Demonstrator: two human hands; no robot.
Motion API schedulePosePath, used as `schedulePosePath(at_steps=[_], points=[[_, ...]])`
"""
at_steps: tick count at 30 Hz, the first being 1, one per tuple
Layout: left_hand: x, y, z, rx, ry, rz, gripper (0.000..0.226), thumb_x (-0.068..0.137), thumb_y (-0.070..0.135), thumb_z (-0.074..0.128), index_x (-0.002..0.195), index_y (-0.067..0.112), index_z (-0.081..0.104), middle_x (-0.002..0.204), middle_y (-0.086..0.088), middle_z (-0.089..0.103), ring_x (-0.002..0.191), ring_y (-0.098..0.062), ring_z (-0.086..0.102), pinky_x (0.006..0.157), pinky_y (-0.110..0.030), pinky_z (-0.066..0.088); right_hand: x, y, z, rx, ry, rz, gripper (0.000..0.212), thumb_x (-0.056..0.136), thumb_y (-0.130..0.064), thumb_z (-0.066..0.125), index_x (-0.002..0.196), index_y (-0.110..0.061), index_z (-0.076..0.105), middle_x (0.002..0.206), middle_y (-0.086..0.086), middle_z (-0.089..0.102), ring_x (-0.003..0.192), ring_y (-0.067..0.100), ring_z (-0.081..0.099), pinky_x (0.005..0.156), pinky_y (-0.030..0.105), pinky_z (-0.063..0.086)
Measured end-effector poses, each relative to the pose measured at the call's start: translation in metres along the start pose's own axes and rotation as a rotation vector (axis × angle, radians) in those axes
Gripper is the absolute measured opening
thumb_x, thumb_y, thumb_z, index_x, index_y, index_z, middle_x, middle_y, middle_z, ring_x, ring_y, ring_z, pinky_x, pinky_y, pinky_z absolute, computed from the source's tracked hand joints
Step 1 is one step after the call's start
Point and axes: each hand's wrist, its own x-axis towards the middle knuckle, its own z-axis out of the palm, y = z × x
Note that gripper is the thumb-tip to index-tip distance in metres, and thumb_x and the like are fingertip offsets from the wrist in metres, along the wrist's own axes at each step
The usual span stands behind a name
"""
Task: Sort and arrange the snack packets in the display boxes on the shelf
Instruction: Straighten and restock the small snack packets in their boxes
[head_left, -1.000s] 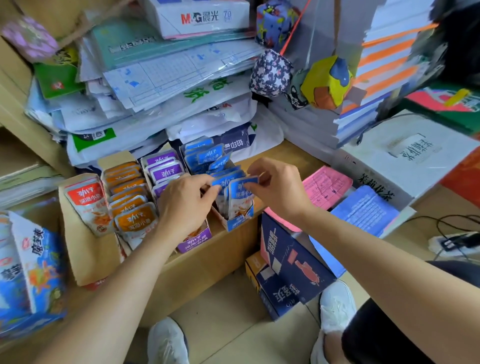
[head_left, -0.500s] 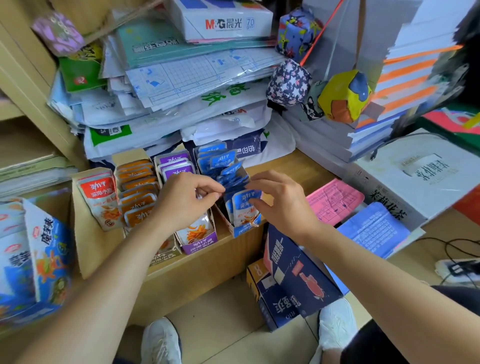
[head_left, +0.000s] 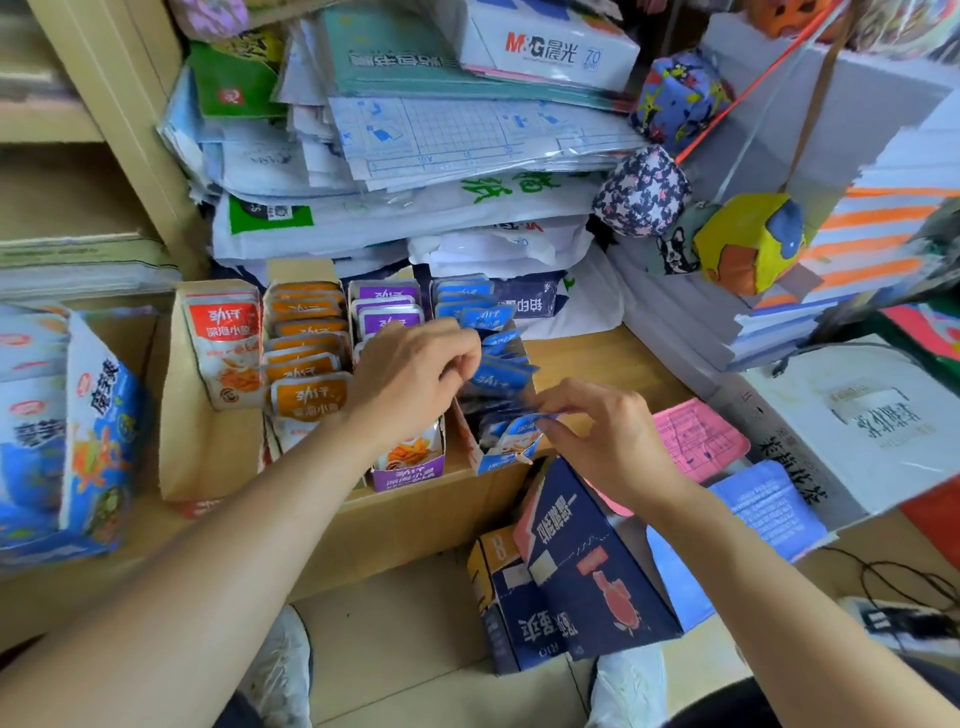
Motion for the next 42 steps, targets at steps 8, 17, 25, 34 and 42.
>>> schedulePosePath(at_steps=[8,17,25,34,42], points=[[0.004,-0.014,-0.011,-0.024,-0.302,0.056,0.047,0.071,0.065,0.076,0.115,0.05,0.068,0.098,0.016,0.047,0.085,-0.005,0.046,0.067,-0.03,0.032,-0.003,-0.004,-0.002,-0.034,-0.147,-0.055,0.02,0.086,-0.008,0.066,0.09,-0.026,0.058,0.102,-0.001,0.074,0.095,0.011,0.071,0.075,0.038,0.058],[0.004,-0.011,-0.004,0.107,-0.226,0.175,0.032,0.075,0.05,0.081,0.106,0.042,0.076,0.087,0.014,0.039,0.082,-0.009,0.039,0.071,-0.032,0.024,-0.002,-0.006,-0.003,-0.044,-0.123,-0.06,0.017,0.086,-0.003,0.071,0.094,-0.016,0.065,0.103,-0.002,0.074,0.098,0.007,0.07,0.076,0.033,0.059],[0.008,-0.004,-0.001,0.128,-0.251,0.147,0.051,0.069,0.079,0.063,0.104,0.043,0.077,0.086,0.013,0.037,0.083,-0.011,0.039,0.07,-0.033,0.025,-0.001,-0.007,-0.006,-0.053,-0.161,-0.034,0.021,0.083,-0.001,0.07,0.093,-0.018,0.063,0.098,-0.004,0.071,0.091,0.008,0.068,0.075,0.031,0.058],[0.01,0.001,-0.003,0.191,-0.337,0.174,0.053,0.069,0.081,0.065,0.106,0.044,0.075,0.09,0.013,0.036,0.086,-0.012,0.034,0.072,-0.035,0.027,-0.005,-0.003,-0.007,-0.021,-0.25,-0.002,0.021,0.078,0.0,0.068,0.083,-0.017,0.055,0.101,-0.001,0.071,0.113,0.005,0.065,0.076,0.034,0.059],[0.004,0.0,0.009,0.201,-0.169,0.23,0.013,0.082,0.037,0.076,0.073,0.028,0.076,0.087,0.011,0.04,0.085,-0.012,0.034,0.073,-0.036,0.027,-0.005,0.0,-0.002,-0.009,-0.173,0.035,0.017,0.088,-0.007,0.07,0.103,-0.015,0.07,0.099,-0.005,0.074,0.092,0.004,0.069,0.082,0.03,0.057]])
